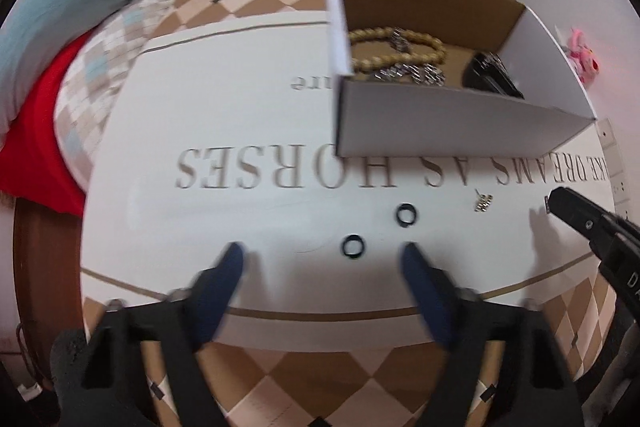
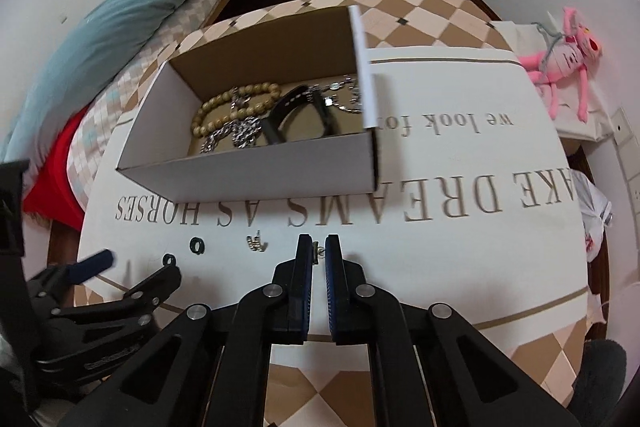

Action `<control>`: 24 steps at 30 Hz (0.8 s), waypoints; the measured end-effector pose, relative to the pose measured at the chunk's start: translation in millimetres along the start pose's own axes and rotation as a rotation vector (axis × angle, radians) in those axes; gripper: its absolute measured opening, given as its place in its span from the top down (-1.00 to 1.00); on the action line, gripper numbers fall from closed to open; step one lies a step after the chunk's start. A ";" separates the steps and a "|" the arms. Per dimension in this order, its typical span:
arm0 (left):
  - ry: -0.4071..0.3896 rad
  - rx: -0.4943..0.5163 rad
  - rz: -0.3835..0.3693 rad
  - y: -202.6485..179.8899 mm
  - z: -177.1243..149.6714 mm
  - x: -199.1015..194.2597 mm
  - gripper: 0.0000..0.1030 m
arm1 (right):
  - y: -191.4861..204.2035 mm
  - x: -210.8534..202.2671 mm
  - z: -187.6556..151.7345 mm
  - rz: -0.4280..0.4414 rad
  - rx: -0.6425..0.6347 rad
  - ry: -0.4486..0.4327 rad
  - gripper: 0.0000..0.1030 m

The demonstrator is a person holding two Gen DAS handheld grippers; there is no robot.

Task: Organize jewelry
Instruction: 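Pinch a small silver stud earring with the right tool while the left tool grasps a black ring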

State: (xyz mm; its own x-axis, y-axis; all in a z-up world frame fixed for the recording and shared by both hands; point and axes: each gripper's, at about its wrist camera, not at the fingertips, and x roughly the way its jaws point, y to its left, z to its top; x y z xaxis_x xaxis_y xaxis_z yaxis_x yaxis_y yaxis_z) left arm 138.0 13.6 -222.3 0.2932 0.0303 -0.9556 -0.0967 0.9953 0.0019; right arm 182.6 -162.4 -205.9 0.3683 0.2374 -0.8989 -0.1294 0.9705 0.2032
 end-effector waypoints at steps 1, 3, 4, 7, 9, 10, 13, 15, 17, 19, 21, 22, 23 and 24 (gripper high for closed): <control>0.005 0.011 -0.008 -3.4 0.2 2.2 0.06 | -1.9 -0.8 -0.4 -0.002 0.003 -0.001 0.87; -0.008 0.028 -0.011 -8.2 0.7 1.5 0.45 | -6.3 -1.9 -0.7 -0.006 0.013 -0.002 0.87; -0.005 0.036 -0.014 -9.6 1.5 2.3 0.56 | -8.4 -1.9 -1.4 -0.006 0.017 0.000 0.87; -0.012 0.050 -0.018 -13.2 3.0 2.3 0.80 | -11.3 -2.8 -3.2 -0.010 0.024 0.001 0.87; -0.017 0.057 -0.017 -15.0 3.8 2.0 0.80 | -11.8 -4.6 -3.7 -0.008 0.025 0.000 0.87; -0.019 0.058 -0.020 -16.2 4.7 1.9 0.80 | -11.4 -5.4 -3.9 -0.008 0.026 -0.002 0.87; -0.029 0.063 -0.019 -17.8 7.2 -0.9 0.81 | -10.7 -11.0 -3.0 0.003 0.027 -0.009 0.87; -0.039 0.064 -0.023 -19.5 6.5 -7.8 0.81 | -8.3 -16.6 -1.2 0.012 0.025 -0.019 0.87; -0.051 0.058 -0.036 -17.6 7.8 -19.1 0.81 | -5.6 -23.4 1.7 0.027 0.025 -0.030 0.87; -0.066 0.051 -0.054 -15.6 9.2 -30.7 0.81 | -1.9 -31.4 5.1 0.042 0.024 -0.042 0.87; -0.090 0.040 -0.083 -13.2 12.7 -48.5 0.81 | 1.5 -40.1 8.7 0.061 0.024 -0.054 0.87; -0.103 0.033 -0.100 -12.3 15.6 -58.5 0.81 | 3.2 -47.2 11.7 0.073 0.022 -0.064 0.87; -0.121 0.026 -0.123 -12.0 19.5 -70.3 0.81 | 4.8 -52.9 14.3 0.083 0.022 -0.073 0.87; -0.136 0.020 -0.141 -11.0 24.0 -79.6 0.81 | 6.4 -61.4 18.7 0.099 0.021 -0.085 0.87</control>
State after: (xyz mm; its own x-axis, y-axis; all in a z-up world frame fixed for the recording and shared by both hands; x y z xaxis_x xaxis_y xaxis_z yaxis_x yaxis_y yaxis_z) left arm 138.5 2.4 -139.2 0.4282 -0.0989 -0.8983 -0.0268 0.9922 -0.1220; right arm 176.4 -170.0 -142.1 0.4318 0.3340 -0.8379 -0.1501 0.9426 0.2984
